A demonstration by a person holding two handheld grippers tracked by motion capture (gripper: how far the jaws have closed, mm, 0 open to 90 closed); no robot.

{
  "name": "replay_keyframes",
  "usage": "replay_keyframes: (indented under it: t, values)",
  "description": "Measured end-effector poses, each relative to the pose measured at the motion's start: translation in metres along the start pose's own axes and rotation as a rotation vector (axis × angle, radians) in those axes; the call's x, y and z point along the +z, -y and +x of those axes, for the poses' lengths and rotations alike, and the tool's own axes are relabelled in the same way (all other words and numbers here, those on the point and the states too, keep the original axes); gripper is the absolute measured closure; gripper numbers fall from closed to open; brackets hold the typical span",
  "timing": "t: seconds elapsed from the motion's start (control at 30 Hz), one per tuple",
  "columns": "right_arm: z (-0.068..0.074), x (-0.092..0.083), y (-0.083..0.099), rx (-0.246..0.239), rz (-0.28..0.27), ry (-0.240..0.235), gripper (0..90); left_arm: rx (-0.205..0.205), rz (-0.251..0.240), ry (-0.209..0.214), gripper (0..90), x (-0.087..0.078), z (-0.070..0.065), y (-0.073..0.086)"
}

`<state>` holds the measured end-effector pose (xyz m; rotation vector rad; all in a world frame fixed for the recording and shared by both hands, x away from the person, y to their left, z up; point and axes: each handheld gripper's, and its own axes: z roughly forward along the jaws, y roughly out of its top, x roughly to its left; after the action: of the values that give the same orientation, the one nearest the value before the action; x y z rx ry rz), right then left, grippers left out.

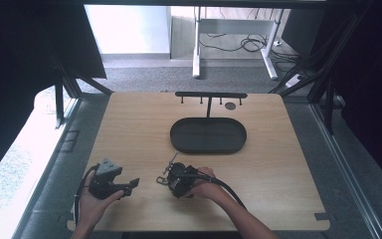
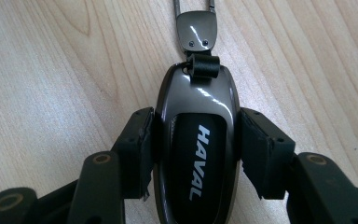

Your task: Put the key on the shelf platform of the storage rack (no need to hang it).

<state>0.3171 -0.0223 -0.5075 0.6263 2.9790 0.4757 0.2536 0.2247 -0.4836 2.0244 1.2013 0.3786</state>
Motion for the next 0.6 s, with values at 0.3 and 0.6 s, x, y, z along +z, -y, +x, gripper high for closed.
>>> replay_keyframes:
  t: [0.3,0.6]
  values:
    - [-0.0001,-0.0004,-0.0004,0.001,0.004,0.006,48.9,-0.001,-0.001,-0.002,22.5,-0.0004,0.0001,-0.0001]
    - [-0.0022,-0.0064,0.0006,0.010,-0.013,0.003,49.0,-0.003,-0.002,-0.004,22.5,-0.0005,0.0004,0.0000]
